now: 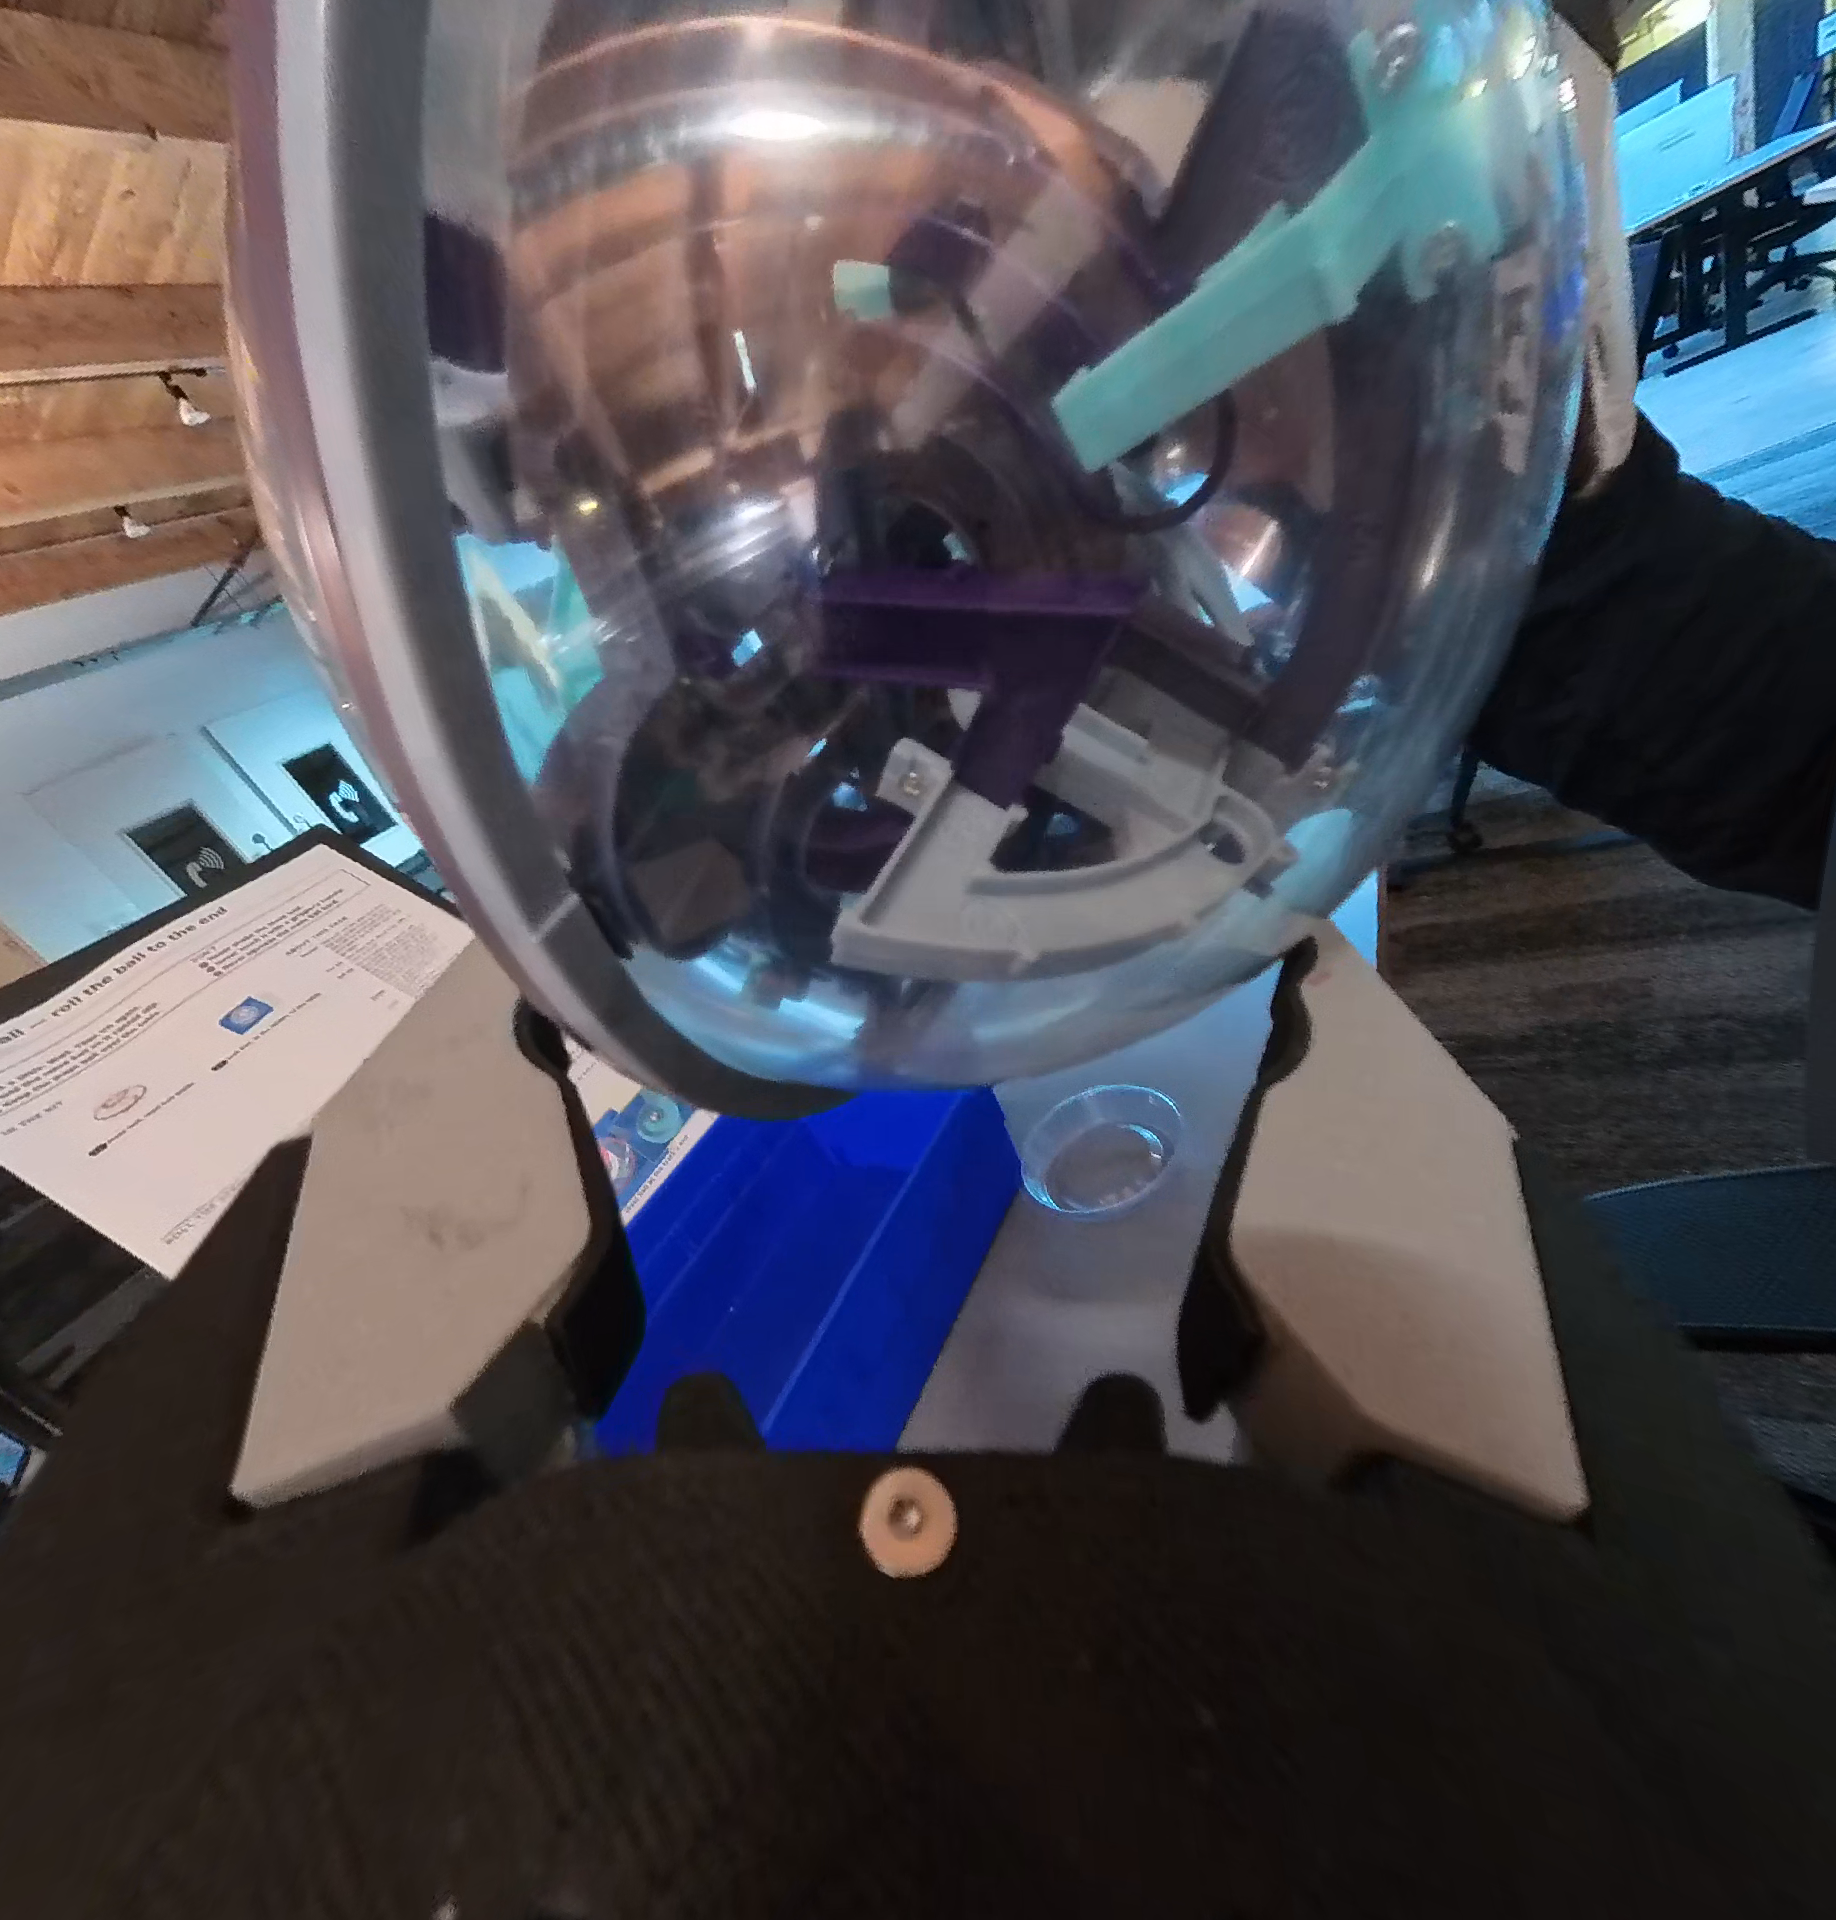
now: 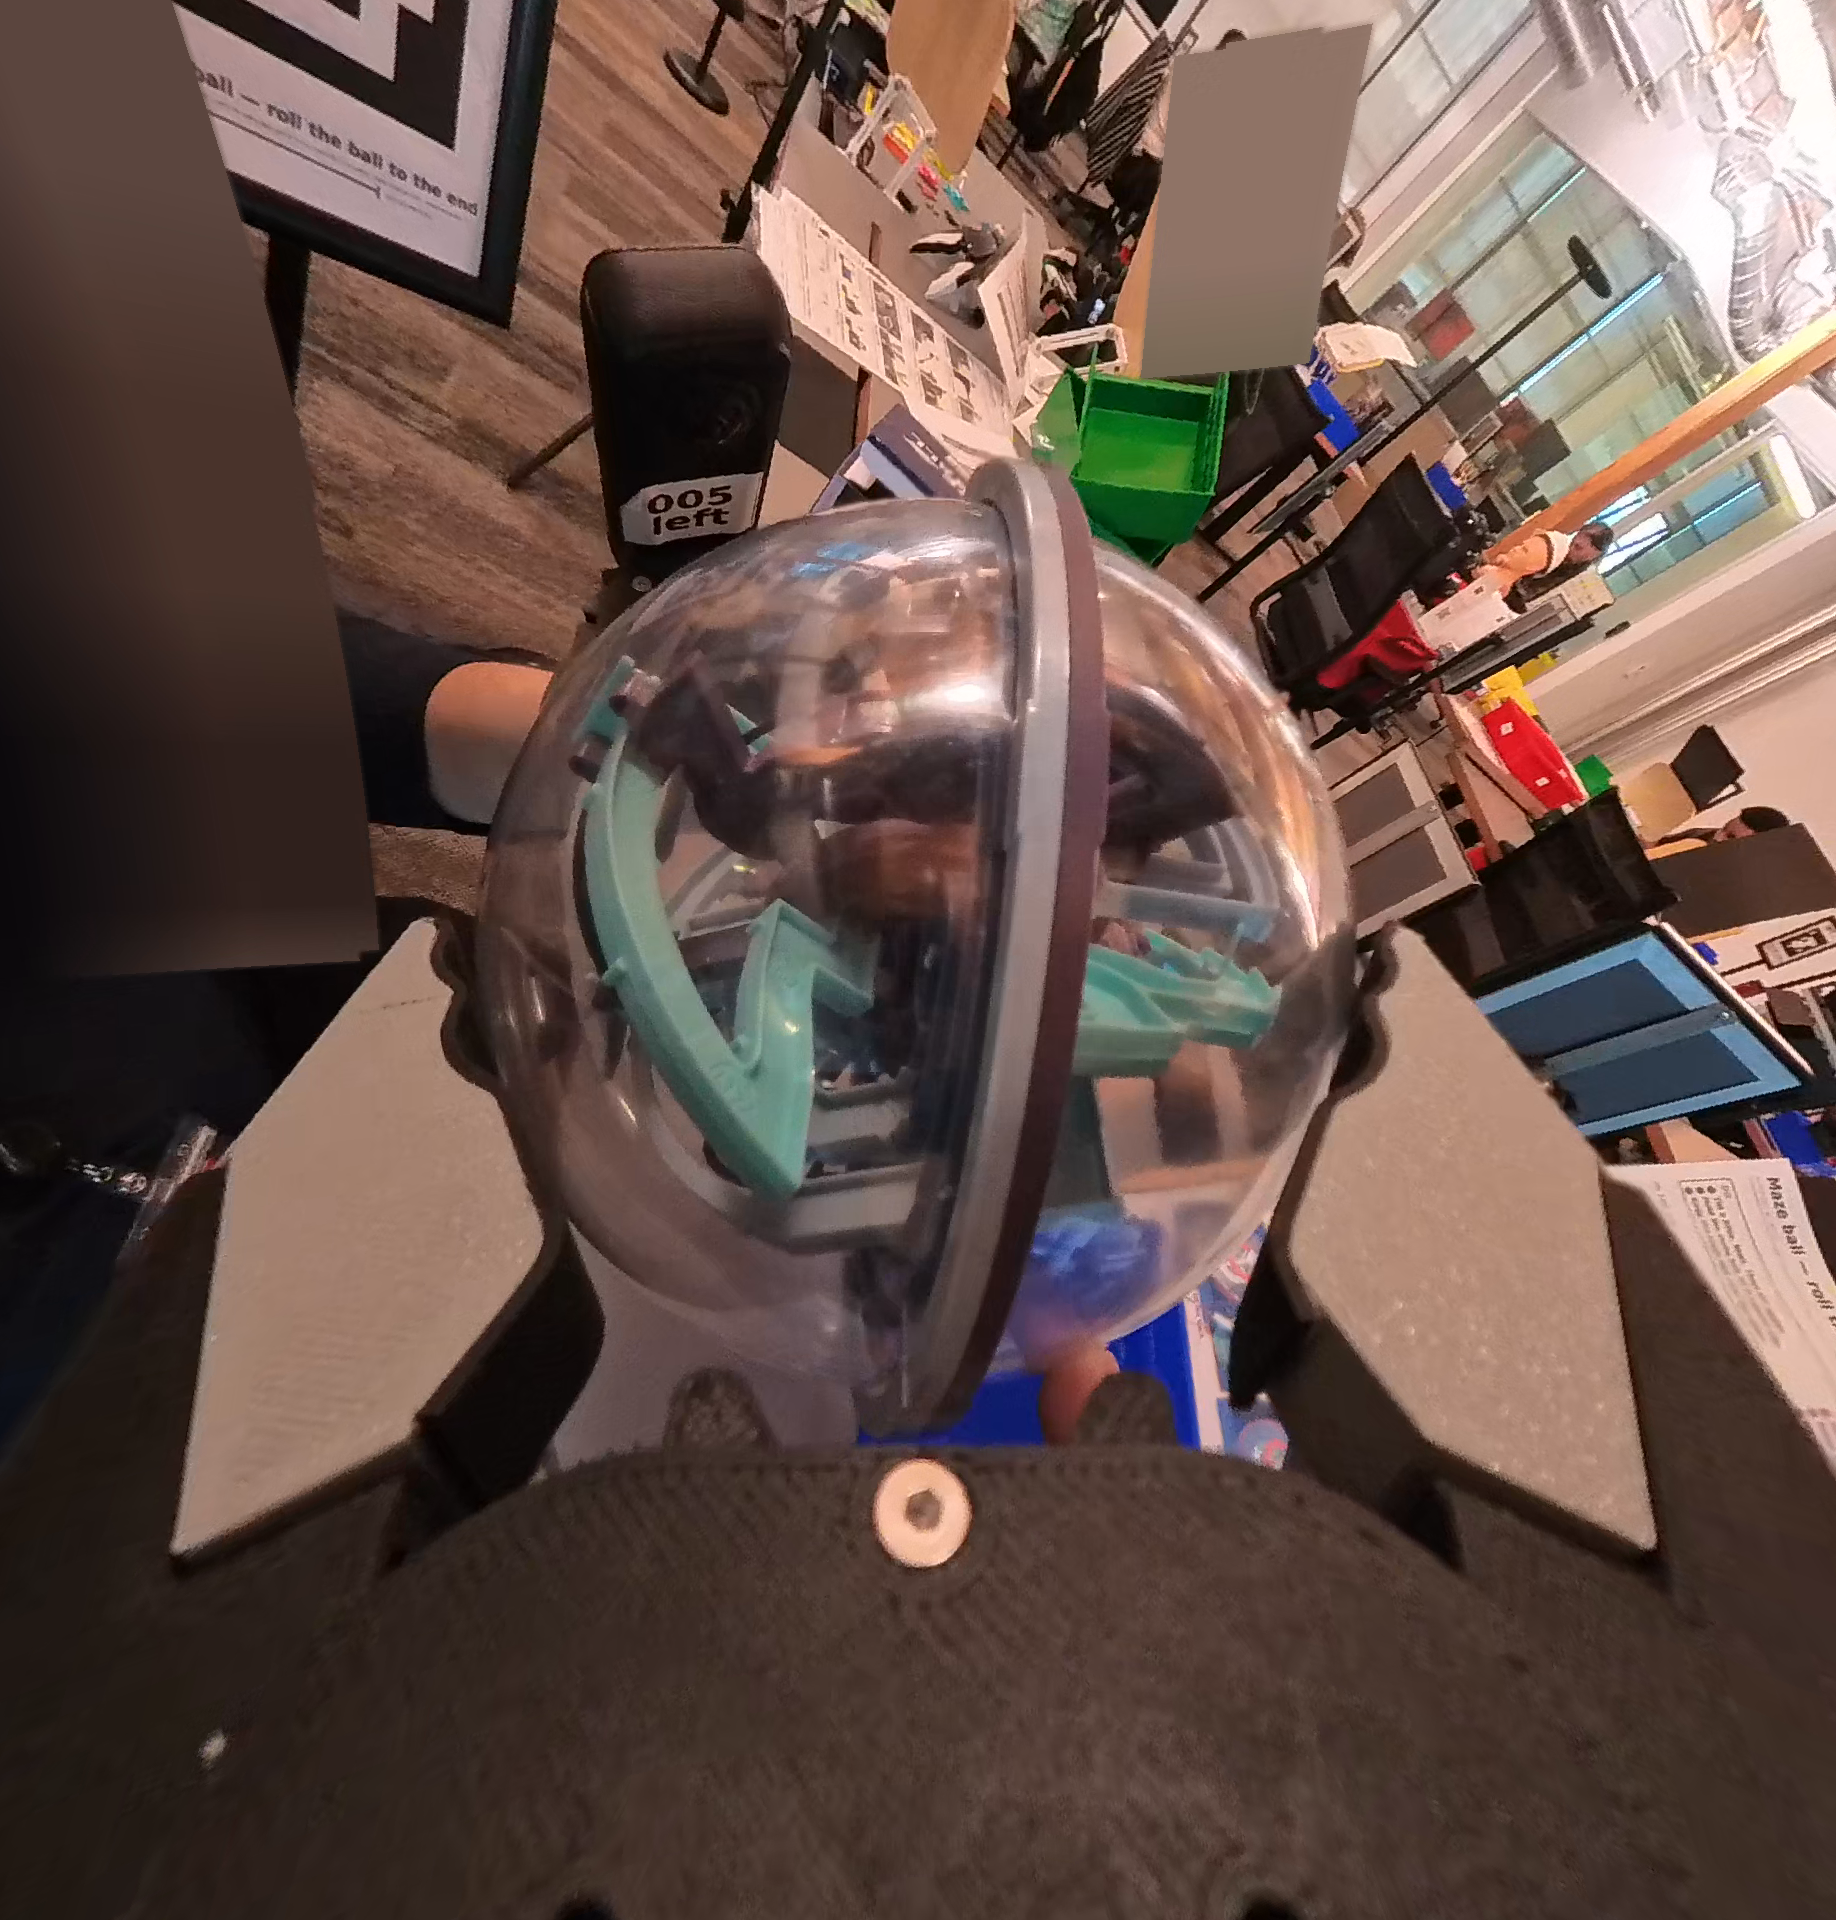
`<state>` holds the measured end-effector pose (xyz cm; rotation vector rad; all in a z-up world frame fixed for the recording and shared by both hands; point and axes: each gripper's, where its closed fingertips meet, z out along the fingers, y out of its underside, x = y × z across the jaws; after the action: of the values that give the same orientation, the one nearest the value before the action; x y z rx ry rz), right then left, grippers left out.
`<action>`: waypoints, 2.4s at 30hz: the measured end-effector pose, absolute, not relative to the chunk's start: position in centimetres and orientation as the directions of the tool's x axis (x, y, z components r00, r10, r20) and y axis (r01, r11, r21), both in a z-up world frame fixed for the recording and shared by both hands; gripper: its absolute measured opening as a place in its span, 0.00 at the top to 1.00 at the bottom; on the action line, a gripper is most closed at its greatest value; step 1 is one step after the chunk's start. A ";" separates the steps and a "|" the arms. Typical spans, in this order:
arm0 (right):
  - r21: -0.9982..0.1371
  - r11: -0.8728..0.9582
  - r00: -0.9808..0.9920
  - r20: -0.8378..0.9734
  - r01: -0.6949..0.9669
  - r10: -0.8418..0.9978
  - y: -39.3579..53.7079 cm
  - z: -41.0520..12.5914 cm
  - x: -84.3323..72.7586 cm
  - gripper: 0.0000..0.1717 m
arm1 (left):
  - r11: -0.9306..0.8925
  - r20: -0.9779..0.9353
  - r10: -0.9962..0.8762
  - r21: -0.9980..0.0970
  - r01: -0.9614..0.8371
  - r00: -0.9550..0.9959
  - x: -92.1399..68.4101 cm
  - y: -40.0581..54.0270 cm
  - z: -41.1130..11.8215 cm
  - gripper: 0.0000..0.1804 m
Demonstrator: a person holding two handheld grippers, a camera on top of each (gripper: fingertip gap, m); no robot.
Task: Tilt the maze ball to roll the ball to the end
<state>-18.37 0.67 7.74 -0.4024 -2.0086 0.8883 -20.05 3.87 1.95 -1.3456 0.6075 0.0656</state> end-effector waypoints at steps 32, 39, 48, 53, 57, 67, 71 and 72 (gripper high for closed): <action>-0.772 0.632 -0.595 0.474 0.073 0.649 2.3 4.7 -19.3 0.08 | 0.081 -0.323 -0.367 -0.945 -0.316 0.872 -20.3 5.0 -1.9 0.26; -0.767 0.638 -0.593 0.482 0.071 0.645 2.3 4.6 -19.3 0.08 | 0.081 -0.329 -0.365 -0.943 -0.322 0.871 -20.3 5.1 -2.0 0.26; -0.770 0.634 -0.594 0.479 0.069 0.646 2.4 4.3 -19.3 0.08 | 0.068 -0.330 -0.364 -0.942 -0.329 0.871 -20.3 5.1 -2.3 0.26; -0.772 0.632 -0.595 0.477 0.068 0.647 2.4 4.2 -19.4 0.09 | 0.065 -0.329 -0.364 -0.942 -0.328 0.872 -20.4 5.0 -2.4 0.26; -0.772 0.632 -0.595 0.476 0.069 0.647 2.4 4.1 -19.4 0.08 | 0.060 -0.327 -0.365 -0.943 -0.329 0.872 -20.5 5.1 -2.6 0.26; -0.792 0.607 -0.601 0.452 0.069 0.659 2.6 3.1 -19.6 0.08 | 0.027 -0.312 -0.370 -0.945 -0.325 0.875 -20.7 5.1 -3.6 0.26; -0.801 0.595 -0.604 0.442 0.068 0.663 2.7 2.8 -19.8 0.08 | 0.019 -0.305 -0.371 -0.947 -0.321 0.877 -20.8 5.1 -3.9 0.26; -0.802 0.594 -0.605 0.440 0.069 0.664 2.8 2.8 -19.8 0.08 | 0.018 -0.303 -0.372 -0.947 -0.319 0.877 -20.8 5.1 -4.0 0.26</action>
<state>-19.78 2.76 2.76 -0.5799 -2.0581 0.9927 -20.77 5.09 -4.00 -1.5787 0.5562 -0.0444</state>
